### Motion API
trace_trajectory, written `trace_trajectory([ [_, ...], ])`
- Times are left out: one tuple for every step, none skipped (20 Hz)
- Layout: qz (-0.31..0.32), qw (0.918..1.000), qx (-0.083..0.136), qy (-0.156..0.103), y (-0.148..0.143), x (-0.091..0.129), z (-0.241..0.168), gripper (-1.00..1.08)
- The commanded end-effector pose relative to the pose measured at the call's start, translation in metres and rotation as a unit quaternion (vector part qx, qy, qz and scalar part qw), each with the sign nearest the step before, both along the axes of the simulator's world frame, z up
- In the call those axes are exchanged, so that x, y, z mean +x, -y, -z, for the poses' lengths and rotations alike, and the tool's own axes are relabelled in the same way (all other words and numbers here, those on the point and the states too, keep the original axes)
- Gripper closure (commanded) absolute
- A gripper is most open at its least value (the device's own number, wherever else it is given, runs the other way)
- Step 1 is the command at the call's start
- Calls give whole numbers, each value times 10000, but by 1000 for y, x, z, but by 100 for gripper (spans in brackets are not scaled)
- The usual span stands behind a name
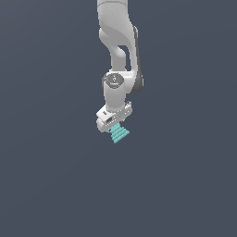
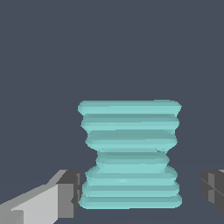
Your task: Pick up the object and move it to a goal position.
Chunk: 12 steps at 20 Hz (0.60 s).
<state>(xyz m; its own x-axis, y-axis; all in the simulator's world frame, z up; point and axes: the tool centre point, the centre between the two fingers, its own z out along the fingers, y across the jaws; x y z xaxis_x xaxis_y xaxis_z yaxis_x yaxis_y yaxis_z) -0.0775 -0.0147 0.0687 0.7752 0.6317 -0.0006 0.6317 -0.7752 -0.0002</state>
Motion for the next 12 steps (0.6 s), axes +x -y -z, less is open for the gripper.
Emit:
trace_trajectory([
  [-1, 10000, 0, 2, 0, 0, 0, -92],
  [-1, 10000, 0, 2, 0, 0, 1, -92],
  [-1, 10000, 0, 2, 0, 0, 3, -92],
  [-1, 10000, 0, 2, 0, 0, 5, -92],
  [-4, 10000, 0, 2, 0, 0, 7, -92],
  [-4, 10000, 0, 2, 0, 0, 11, -92],
  [-8, 10000, 0, 2, 0, -1, 14, -92],
  [-11, 10000, 0, 2, 0, -1, 19, -92],
  [-11, 10000, 0, 2, 0, -1, 24, -92],
  [-16, 10000, 1, 2, 0, -1, 29, -92],
  [-16, 10000, 1, 2, 0, -1, 34, -92],
  [-21, 10000, 1, 2, 0, -1, 38, -92],
])
